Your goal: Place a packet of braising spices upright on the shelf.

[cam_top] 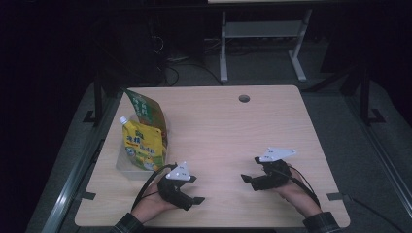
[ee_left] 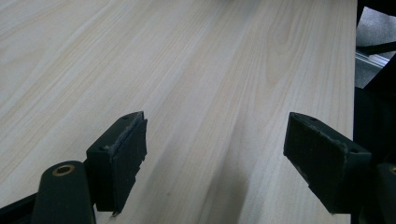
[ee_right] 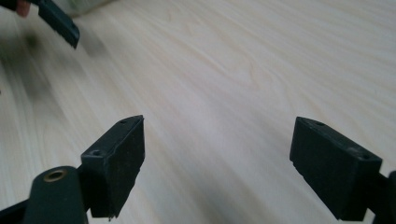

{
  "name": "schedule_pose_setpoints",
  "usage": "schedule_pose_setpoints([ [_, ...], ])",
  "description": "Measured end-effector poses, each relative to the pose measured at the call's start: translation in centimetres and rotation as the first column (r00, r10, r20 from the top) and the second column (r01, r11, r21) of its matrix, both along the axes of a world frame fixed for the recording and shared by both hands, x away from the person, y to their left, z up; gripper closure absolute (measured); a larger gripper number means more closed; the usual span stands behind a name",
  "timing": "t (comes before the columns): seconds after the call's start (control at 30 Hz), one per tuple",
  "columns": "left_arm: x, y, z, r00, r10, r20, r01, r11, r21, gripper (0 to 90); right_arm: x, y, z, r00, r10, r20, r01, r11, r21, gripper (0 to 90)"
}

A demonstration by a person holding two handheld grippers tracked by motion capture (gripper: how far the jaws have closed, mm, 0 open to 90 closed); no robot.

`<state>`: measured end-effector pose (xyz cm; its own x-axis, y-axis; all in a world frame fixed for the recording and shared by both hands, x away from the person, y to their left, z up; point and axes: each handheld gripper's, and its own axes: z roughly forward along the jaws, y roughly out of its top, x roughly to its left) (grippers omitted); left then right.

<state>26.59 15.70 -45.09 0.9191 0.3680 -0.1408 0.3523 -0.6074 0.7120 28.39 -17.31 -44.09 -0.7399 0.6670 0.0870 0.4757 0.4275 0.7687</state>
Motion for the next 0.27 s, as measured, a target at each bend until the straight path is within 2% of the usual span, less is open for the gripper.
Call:
schedule_pose_setpoints([
  [0.1,0.03,-0.02,-0.03,1.0,0.002,-0.002,-0.002,1.0,0.003,20.6,-0.58,-0.64,-0.45,0.9999,-0.007,-0.015,0.007,1.0,-0.001,15.8],
  [0.2,0.07,-0.02,0.1,1.0,-0.001,0.008,0.001,1.0,-0.001,20.6,-0.88,-0.97,-0.53,0.9999,-0.012,-0.007,0.012,1.0,0.0,14.4],
  [0.27,-0.01,-0.05,0.02,1.0,0.002,0.001,-0.002,1.0,-0.004,20.6,-1.04,-1.19,-0.43,0.9998,-0.018,0.0,0.018,1.0,0.017,14.0],
])
